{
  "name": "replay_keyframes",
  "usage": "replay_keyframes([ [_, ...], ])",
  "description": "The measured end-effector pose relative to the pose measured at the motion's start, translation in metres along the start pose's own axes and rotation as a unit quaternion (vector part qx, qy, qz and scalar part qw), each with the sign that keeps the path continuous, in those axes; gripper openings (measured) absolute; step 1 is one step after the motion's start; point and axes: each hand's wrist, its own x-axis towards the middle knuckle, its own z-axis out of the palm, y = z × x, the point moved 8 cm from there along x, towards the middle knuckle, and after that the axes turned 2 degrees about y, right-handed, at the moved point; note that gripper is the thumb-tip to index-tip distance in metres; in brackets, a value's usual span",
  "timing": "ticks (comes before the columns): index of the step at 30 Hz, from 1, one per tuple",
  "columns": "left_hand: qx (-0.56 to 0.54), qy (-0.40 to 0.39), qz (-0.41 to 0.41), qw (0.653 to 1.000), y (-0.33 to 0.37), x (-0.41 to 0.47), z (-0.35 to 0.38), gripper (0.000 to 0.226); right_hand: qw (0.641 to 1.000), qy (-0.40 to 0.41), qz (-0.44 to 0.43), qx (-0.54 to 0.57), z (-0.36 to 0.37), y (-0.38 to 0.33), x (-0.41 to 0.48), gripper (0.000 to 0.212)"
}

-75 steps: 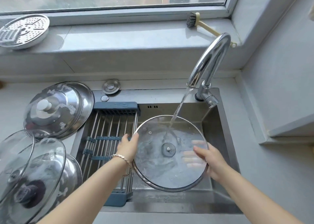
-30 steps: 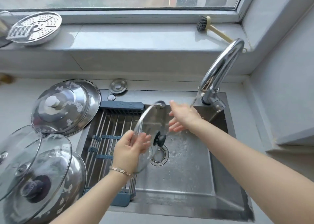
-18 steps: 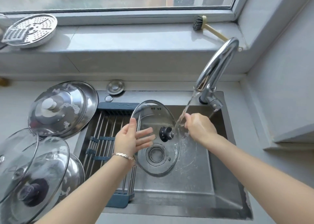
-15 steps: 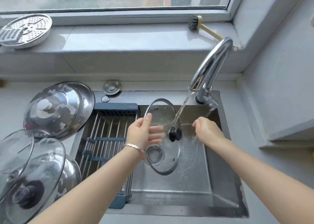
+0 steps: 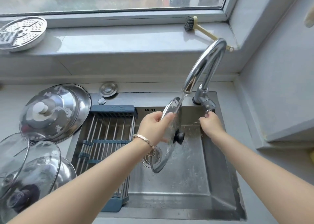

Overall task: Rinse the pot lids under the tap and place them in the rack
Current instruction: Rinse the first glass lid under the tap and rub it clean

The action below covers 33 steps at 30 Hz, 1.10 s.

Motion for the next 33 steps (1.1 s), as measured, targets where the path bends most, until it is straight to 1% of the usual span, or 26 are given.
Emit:
replay_keyframes([
  [1, -0.007, 0.006, -0.008, 1.0, -0.003, -0.003, -0.007, 0.037, 1.0, 0.004, 0.007, 0.02, 0.003, -0.003, 0.001, 0.026],
  [2, -0.018, 0.012, -0.017, 1.0, -0.006, -0.005, -0.013, 0.038, 0.999, 0.005, 0.006, 0.039, 0.007, -0.006, 0.003, 0.028],
  [4, -0.032, 0.019, -0.029, 0.999, -0.013, -0.011, -0.024, 0.034, 0.999, -0.008, -0.003, 0.033, 0.015, -0.018, 0.001, 0.018],
  [6, -0.032, 0.03, -0.033, 0.998, -0.019, -0.016, -0.036, 0.028, 0.999, -0.022, -0.005, 0.026, 0.022, -0.029, -0.002, 0.045],
  [8, -0.041, 0.046, -0.043, 0.997, -0.024, -0.019, -0.048, 0.031, 1.0, -0.027, 0.008, 0.01, 0.027, -0.033, -0.003, 0.059],
  [10, -0.062, 0.061, -0.056, 0.995, -0.03, -0.022, -0.056, 0.035, 0.999, -0.047, 0.017, -0.01, 0.032, -0.032, -0.007, 0.068],
  [12, -0.085, 0.07, -0.062, 0.992, -0.033, -0.026, -0.062, 0.027, 0.995, -0.096, -0.017, -0.031, 0.042, -0.034, -0.023, 0.063],
  [13, -0.094, 0.072, -0.062, 0.991, -0.033, -0.029, -0.064, 0.021, 0.99, -0.133, -0.039, -0.011, 0.05, -0.036, -0.036, 0.058],
  [14, -0.101, 0.073, -0.061, 0.99, -0.033, -0.031, -0.066, 0.018, 0.982, -0.182, -0.053, 0.029, 0.061, -0.037, -0.053, 0.053],
  [16, -0.116, 0.074, -0.056, 0.989, -0.03, -0.036, -0.068, 0.017, 0.949, -0.291, -0.085, 0.087, 0.085, -0.043, -0.094, 0.046],
  [17, -0.123, 0.072, -0.053, 0.988, -0.028, -0.039, -0.069, 0.017, 0.935, -0.327, -0.108, 0.086, 0.093, -0.047, -0.112, 0.042],
  [18, -0.126, 0.07, -0.048, 0.988, -0.026, -0.041, -0.07, 0.018, 0.929, -0.336, -0.131, 0.085, 0.097, -0.049, -0.123, 0.038],
  [20, -0.13, 0.068, -0.04, 0.988, -0.022, -0.047, -0.074, 0.021, 0.939, -0.288, -0.167, 0.089, 0.095, -0.052, -0.13, 0.029],
  [23, -0.126, 0.057, -0.041, 0.99, -0.023, -0.055, -0.08, 0.024, 0.951, -0.228, -0.186, 0.099, 0.085, -0.053, -0.132, 0.02],
  [26, -0.057, 0.049, -0.091, 0.993, -0.045, -0.056, -0.087, 0.034, 0.955, -0.191, -0.215, 0.074, 0.081, -0.052, -0.134, 0.017],
  [28, 0.003, 0.068, -0.134, 0.989, -0.067, -0.058, -0.099, 0.039, 0.957, -0.166, -0.231, 0.063, 0.078, -0.052, -0.132, 0.014],
  [31, 0.047, 0.089, -0.17, 0.98, -0.099, -0.07, -0.116, 0.035, 0.951, -0.139, -0.267, 0.069, 0.072, -0.055, -0.131, 0.011],
  [33, 0.071, 0.073, -0.188, 0.977, -0.118, -0.079, -0.123, 0.03, 0.947, -0.121, -0.296, 0.039, 0.072, -0.058, -0.131, 0.014],
])
